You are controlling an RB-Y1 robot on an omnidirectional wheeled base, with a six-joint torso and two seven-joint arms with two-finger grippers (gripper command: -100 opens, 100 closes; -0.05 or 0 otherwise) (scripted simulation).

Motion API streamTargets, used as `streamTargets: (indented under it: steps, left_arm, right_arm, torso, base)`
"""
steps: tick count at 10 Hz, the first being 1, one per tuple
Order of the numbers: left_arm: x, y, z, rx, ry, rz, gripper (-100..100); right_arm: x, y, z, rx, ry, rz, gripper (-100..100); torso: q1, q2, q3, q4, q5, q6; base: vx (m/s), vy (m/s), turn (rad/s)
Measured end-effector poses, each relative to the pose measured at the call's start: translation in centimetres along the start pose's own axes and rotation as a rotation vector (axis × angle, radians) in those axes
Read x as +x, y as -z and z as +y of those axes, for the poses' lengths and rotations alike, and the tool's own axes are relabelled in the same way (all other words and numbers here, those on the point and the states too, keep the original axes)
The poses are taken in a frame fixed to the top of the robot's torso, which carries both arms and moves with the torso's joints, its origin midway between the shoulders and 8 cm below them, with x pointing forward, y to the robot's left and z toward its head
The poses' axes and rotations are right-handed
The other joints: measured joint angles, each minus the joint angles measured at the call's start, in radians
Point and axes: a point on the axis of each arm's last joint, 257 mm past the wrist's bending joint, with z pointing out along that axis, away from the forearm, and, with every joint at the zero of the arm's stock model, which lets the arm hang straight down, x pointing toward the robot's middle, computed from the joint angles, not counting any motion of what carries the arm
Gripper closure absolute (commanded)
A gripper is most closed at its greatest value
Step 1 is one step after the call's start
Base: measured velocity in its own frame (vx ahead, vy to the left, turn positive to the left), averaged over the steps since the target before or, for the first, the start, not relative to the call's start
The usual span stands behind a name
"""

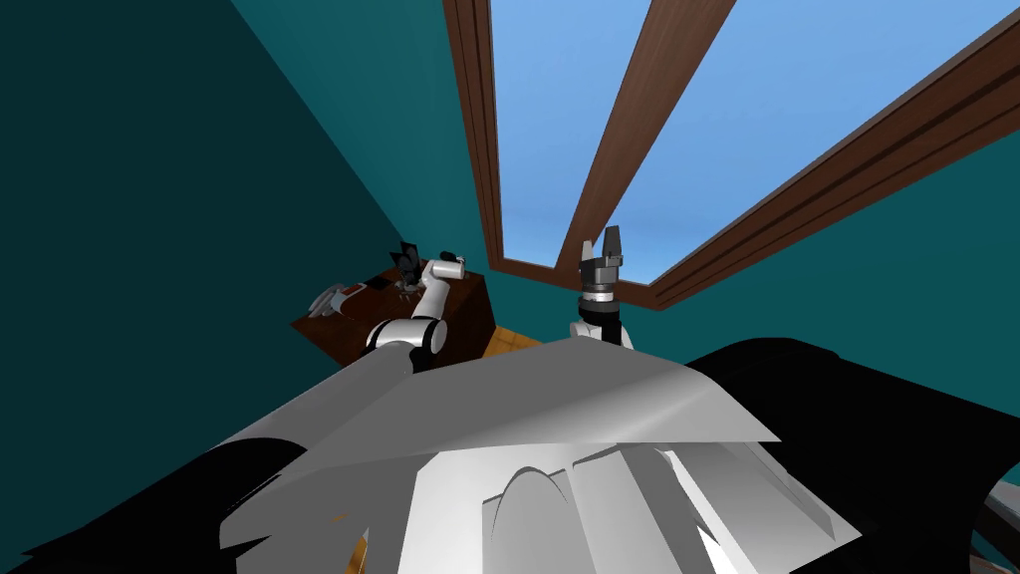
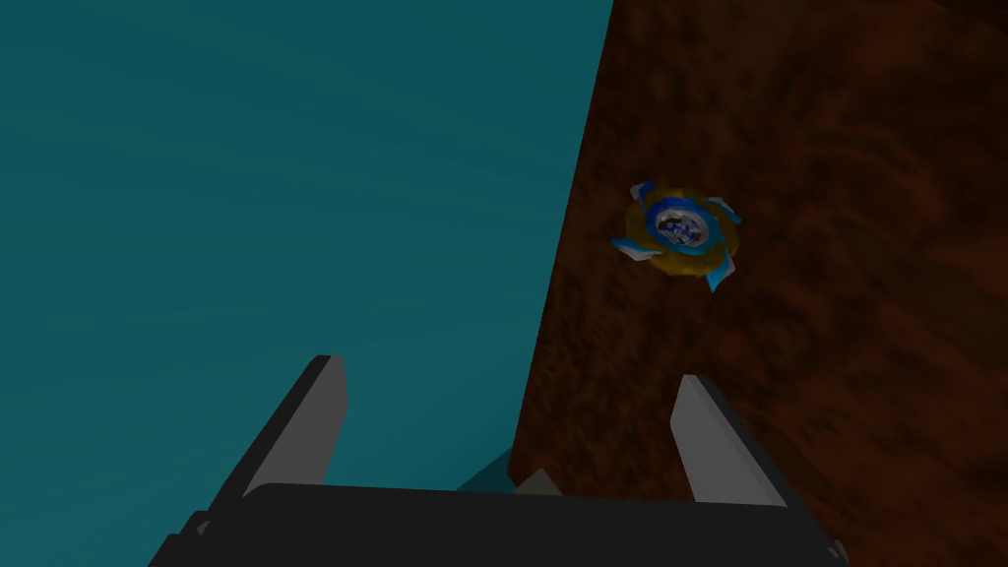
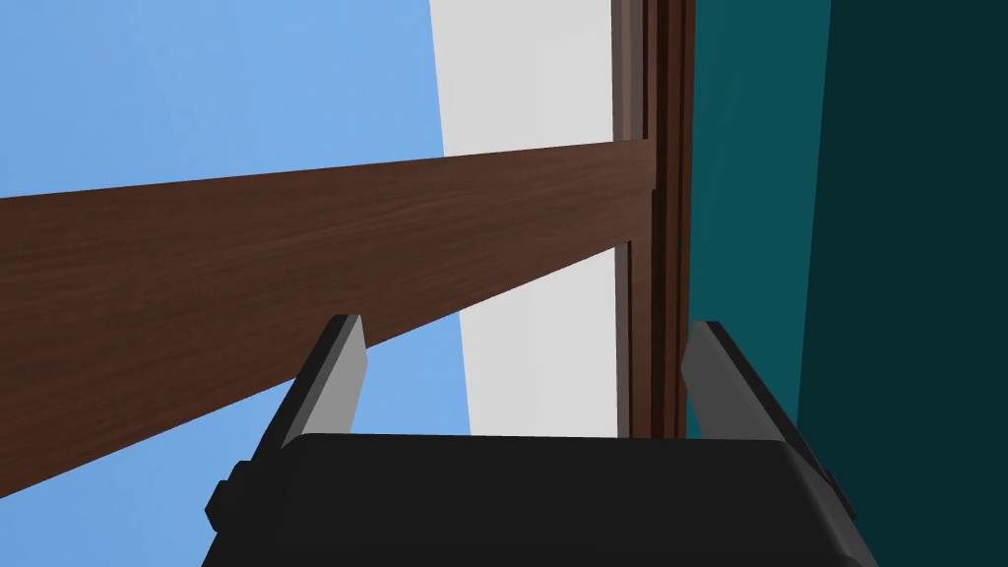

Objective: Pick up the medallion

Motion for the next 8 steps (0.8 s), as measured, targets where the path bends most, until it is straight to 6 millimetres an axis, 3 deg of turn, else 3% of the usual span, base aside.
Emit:
streamTargets:
  steps: [8]
  left_arm:
    - [2.6,0.1,4.0,-0.237,0.014,0.052,-100]
  right_arm:
    - [0.0,0.0,0.0,0.0,0.0,0.0,0]
  torso:
    - [0.0,-0.001,-0.001,0.0,0.0,0.0]
  base:
    - [0.038,0.009,0.013]
